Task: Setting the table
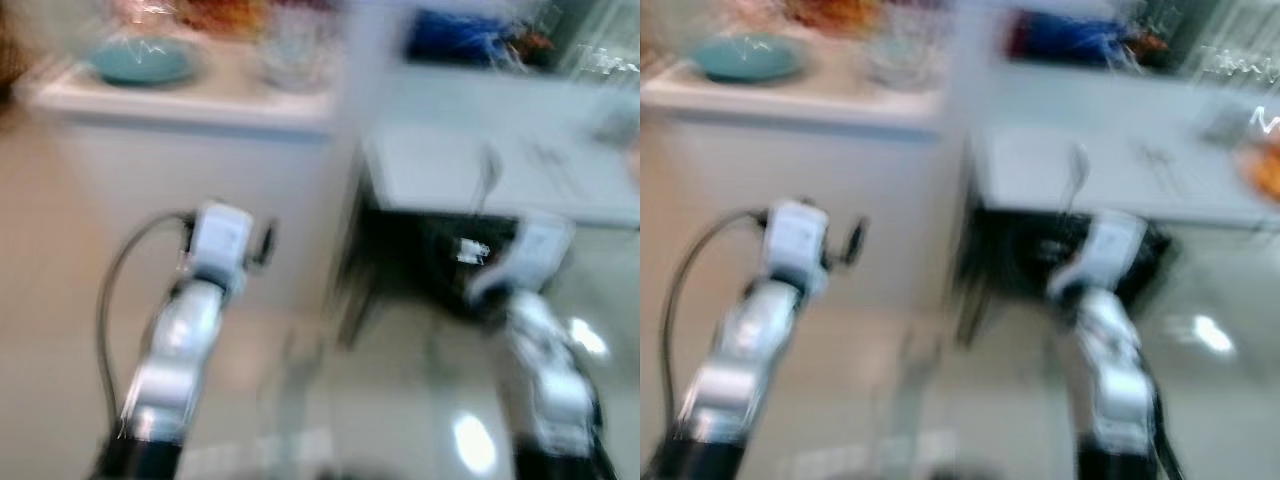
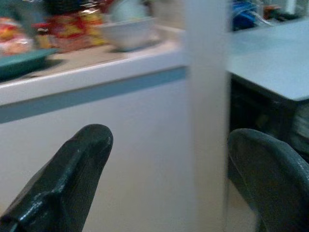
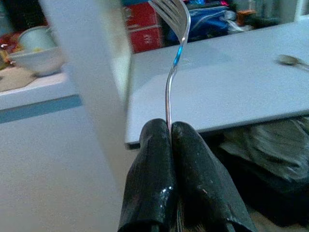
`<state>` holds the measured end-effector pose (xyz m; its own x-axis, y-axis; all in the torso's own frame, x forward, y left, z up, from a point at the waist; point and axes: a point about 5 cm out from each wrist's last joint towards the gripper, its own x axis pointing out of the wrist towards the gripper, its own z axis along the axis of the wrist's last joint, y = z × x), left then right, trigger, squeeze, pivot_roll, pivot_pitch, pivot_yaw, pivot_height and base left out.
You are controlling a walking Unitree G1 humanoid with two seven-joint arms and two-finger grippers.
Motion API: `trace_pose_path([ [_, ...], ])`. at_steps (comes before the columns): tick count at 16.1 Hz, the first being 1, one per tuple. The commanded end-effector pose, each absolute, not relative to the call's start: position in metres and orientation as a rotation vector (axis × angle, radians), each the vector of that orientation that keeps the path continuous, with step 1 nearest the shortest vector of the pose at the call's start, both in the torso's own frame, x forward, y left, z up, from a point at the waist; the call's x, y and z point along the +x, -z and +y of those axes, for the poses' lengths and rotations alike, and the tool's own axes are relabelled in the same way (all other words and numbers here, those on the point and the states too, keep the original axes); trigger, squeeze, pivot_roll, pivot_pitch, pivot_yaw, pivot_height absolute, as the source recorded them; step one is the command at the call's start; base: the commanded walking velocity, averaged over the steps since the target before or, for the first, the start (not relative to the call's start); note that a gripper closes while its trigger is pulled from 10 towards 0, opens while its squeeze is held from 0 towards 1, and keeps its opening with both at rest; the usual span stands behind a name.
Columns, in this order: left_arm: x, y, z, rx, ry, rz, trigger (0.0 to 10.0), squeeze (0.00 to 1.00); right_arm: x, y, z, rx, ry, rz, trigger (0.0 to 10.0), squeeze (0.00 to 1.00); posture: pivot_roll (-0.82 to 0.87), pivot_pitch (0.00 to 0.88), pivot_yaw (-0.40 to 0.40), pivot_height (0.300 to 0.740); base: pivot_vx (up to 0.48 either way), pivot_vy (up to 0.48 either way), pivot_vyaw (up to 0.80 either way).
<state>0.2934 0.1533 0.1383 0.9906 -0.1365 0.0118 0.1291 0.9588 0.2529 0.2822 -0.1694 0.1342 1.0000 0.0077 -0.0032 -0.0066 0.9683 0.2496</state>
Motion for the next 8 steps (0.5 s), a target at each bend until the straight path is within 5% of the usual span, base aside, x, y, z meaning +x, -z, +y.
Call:
trace_pose_path([
  [1,0.293,-0.147,0.15,0.25,0.144,-0.06,10.0,0.0,0.285,-0.141,-0.172,0.246,0.004,-0.016,10.0,0.0,0.06,0.058,-0.021,0.74,0.0,-0.48,-0.77],
  [5,0.296,-0.152,0.149,0.255,0.114,-0.075,10.0,0.0,0.287,-0.145,-0.182,0.221,0.024,-0.025,10.0,0.0,0.06,0.065,-0.027,0.74,0.0,-0.48,-0.19],
  [8,0.3,-0.158,0.151,0.211,0.101,-0.085,10.0,0.0,0.287,-0.148,-0.184,0.222,0.035,-0.032,10.0,0.0,0.06,0.07,-0.033,0.74,0.0,0.0,0.0],
])
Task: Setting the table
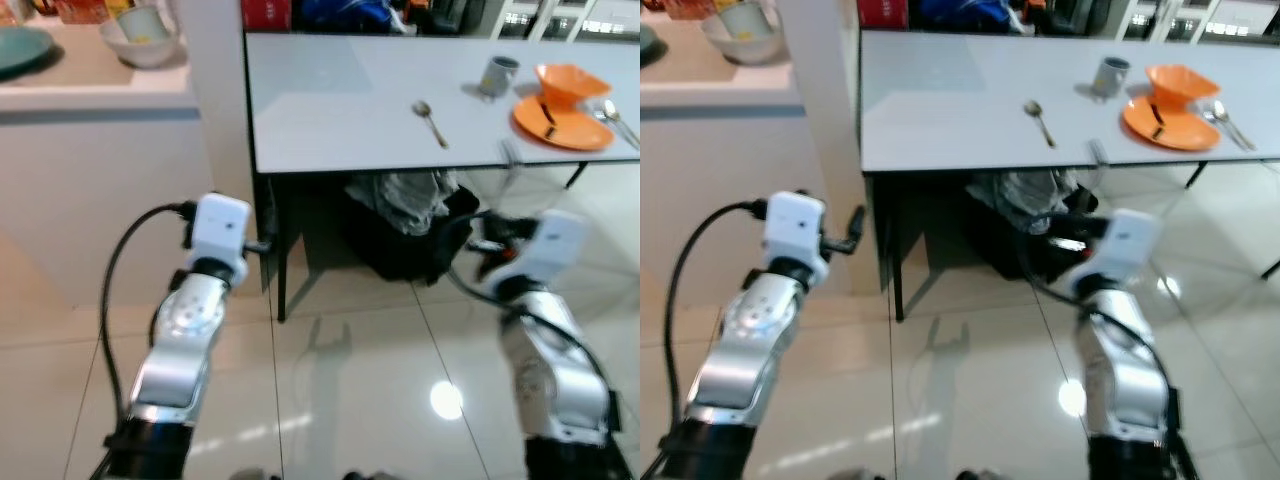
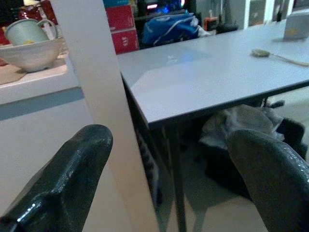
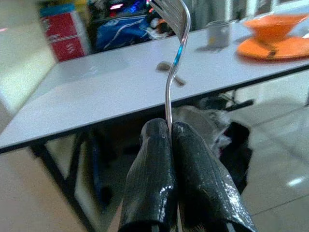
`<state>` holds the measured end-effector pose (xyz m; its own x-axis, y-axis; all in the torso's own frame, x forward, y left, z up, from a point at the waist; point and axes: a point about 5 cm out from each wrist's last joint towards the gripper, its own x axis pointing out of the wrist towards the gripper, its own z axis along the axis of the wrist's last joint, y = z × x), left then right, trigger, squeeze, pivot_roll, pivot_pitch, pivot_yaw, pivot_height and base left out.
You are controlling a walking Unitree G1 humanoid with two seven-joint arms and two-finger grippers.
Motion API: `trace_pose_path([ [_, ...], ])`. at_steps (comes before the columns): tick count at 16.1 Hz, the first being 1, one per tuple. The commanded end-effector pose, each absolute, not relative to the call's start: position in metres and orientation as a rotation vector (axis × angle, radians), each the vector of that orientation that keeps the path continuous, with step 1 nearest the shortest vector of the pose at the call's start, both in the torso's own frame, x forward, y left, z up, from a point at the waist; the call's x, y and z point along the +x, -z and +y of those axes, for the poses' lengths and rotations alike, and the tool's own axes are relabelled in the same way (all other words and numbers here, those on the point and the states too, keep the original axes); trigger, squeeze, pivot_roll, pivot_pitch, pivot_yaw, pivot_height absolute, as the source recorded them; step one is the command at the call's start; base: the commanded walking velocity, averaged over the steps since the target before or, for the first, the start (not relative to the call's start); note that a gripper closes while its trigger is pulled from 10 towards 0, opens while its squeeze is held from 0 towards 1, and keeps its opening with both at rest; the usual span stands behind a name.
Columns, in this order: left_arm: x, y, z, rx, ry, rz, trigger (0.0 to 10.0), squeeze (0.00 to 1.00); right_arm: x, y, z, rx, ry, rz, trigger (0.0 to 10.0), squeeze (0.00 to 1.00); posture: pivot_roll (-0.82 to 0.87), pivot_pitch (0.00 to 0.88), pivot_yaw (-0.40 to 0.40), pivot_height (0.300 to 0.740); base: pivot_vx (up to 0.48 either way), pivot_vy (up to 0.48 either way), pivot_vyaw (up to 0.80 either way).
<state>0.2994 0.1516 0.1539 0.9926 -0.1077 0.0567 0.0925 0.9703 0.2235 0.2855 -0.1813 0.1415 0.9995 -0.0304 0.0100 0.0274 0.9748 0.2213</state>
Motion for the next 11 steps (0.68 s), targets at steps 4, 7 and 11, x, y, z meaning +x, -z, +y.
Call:
trace_pose_path([
  [4,0.302,-0.165,0.146,0.179,0.126,-0.112,10.0,0.0,0.294,-0.151,-0.182,0.243,0.025,-0.031,10.0,0.0,0.05,0.048,-0.041,0.74,0.394,0.0,-0.12],
  [7,0.301,-0.165,0.145,0.17,0.128,-0.117,10.0,0.0,0.296,-0.153,-0.182,0.244,0.024,-0.035,10.0,0.0,0.06,0.03,-0.045,0.74,0.429,0.0,-0.53],
  [11,0.302,-0.167,0.146,0.166,0.123,-0.122,10.0,0.0,0.299,-0.155,-0.182,0.226,0.009,-0.042,10.0,0.0,0.06,0.029,-0.046,0.74,0.429,0.0,-0.11],
])
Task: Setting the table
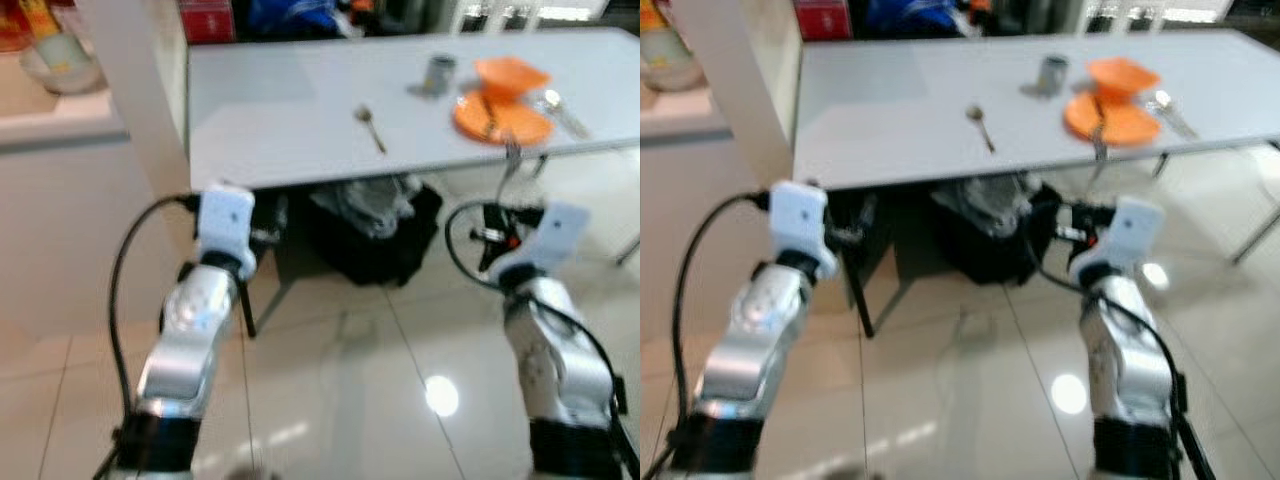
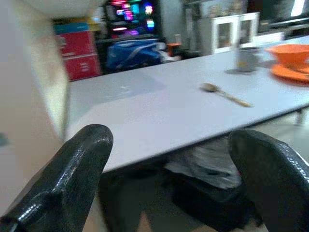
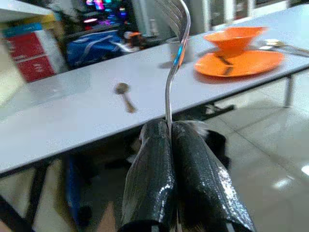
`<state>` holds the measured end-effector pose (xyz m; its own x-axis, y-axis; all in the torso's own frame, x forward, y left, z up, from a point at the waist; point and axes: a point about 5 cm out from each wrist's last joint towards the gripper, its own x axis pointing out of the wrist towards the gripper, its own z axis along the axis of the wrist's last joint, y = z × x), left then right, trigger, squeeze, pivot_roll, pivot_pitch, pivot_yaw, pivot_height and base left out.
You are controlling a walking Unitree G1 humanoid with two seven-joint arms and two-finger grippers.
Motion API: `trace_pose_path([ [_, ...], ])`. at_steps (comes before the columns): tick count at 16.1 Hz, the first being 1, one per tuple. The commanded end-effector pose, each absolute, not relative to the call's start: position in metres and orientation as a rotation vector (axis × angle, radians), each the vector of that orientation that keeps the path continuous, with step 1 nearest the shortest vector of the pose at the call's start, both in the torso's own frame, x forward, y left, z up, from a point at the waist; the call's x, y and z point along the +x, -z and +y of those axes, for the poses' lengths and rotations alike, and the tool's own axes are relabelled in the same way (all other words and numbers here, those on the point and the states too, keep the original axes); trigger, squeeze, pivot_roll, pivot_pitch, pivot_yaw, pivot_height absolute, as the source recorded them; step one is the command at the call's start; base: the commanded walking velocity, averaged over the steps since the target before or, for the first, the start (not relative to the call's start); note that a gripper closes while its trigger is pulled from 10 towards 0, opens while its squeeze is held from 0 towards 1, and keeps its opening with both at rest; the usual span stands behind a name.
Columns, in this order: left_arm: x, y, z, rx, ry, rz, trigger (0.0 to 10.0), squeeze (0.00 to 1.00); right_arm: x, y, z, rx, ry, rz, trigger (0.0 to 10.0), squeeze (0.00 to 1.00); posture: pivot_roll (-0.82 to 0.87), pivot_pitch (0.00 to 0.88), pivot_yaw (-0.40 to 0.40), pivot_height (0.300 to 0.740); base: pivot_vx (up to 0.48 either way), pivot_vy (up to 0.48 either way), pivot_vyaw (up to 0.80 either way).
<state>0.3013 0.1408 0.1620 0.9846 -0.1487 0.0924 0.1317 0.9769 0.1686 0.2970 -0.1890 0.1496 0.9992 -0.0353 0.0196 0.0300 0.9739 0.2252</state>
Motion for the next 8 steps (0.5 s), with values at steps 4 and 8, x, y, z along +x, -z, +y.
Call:
trace_pose_path([
  [4,0.297,-0.163,0.146,0.169,0.115,-0.116,10.0,0.0,0.299,-0.157,-0.152,0.261,-0.223,0.028,10.0,0.0,0.06,0.029,-0.068,0.74,0.434,0.0,0.2],
  [8,0.29,-0.162,0.156,0.188,0.096,-0.109,10.0,0.0,0.295,-0.149,-0.133,0.293,-0.289,0.075,10.0,0.0,0.08,0.032,-0.076,0.74,0.433,0.0,0.8],
])
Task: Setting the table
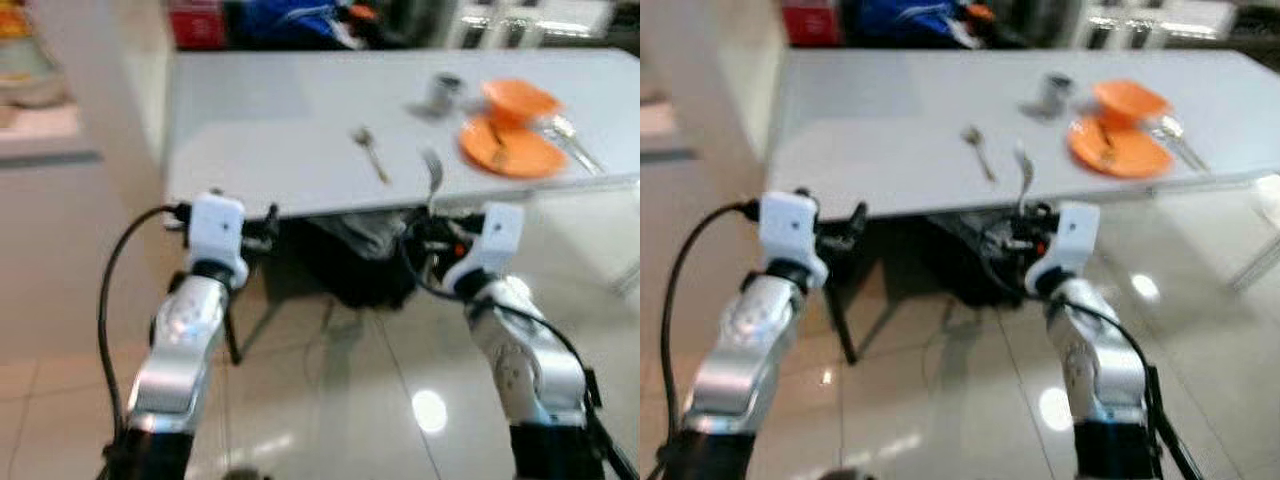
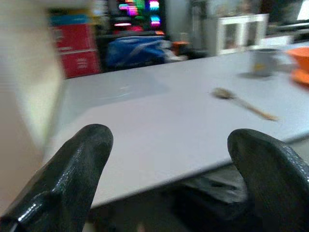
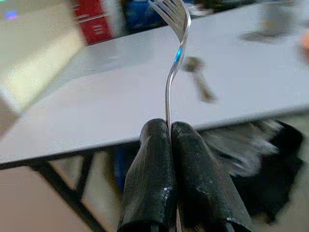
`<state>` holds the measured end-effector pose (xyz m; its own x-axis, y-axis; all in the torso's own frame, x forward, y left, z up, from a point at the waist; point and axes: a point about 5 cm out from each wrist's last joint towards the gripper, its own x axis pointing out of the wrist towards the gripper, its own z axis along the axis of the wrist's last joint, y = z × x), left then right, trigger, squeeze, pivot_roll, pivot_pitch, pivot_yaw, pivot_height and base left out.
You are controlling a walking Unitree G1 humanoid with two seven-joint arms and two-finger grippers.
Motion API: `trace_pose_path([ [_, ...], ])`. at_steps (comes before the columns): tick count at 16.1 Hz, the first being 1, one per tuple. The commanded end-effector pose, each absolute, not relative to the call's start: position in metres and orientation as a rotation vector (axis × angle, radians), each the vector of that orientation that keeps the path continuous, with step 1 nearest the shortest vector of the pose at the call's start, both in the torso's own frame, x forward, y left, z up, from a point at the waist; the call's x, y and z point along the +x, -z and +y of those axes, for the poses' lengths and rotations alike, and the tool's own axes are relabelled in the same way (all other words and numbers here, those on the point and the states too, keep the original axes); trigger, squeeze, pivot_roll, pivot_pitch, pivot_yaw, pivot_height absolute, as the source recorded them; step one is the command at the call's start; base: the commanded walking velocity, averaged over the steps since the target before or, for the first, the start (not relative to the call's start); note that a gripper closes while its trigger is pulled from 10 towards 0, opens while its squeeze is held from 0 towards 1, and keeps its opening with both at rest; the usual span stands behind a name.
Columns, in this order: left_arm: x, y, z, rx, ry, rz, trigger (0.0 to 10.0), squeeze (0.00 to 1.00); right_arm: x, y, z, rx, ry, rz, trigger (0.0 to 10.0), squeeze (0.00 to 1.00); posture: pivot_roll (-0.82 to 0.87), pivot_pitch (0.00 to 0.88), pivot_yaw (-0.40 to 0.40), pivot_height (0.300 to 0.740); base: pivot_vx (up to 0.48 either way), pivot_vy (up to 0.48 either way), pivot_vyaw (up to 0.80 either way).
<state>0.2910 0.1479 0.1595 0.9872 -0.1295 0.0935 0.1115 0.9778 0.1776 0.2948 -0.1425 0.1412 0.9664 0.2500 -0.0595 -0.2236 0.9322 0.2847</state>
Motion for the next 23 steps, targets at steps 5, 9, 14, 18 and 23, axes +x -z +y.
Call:
trace_pose_path([
  [5,0.283,-0.158,0.158,0.208,0.104,-0.086,10.0,0.0,0.29,-0.142,-0.127,0.319,-0.302,0.112,10.0,0.0,0.07,0.05,-0.077,0.74,0.417,0.0,0.64],
  [9,0.276,-0.154,0.158,0.215,0.123,-0.066,10.0,0.0,0.289,-0.138,-0.124,0.358,-0.292,0.14,10.0,0.0,0.08,0.058,-0.083,0.74,0.4,0.0,0.0],
  [14,0.27,-0.155,0.148,0.182,0.24,-0.07,10.0,0.0,0.288,-0.136,-0.126,0.362,-0.246,0.165,10.0,0.0,0.08,0.069,-0.071,0.74,0.298,0.0,0.0],
  [18,0.26,-0.152,0.138,0.193,0.372,-0.05,10.0,0.0,0.285,-0.134,-0.125,0.425,-0.225,0.151,10.0,0.0,0.07,0.1,-0.052,0.74,0.0,0.0,0.0],
  [23,0.239,-0.148,0.112,0.159,0.59,-0.015,10.0,0.0,0.302,-0.128,-0.13,0.527,-0.15,0.194,10.0,0.0,0.06,0.133,-0.064,0.74,0.0,0.0,0.0],
])
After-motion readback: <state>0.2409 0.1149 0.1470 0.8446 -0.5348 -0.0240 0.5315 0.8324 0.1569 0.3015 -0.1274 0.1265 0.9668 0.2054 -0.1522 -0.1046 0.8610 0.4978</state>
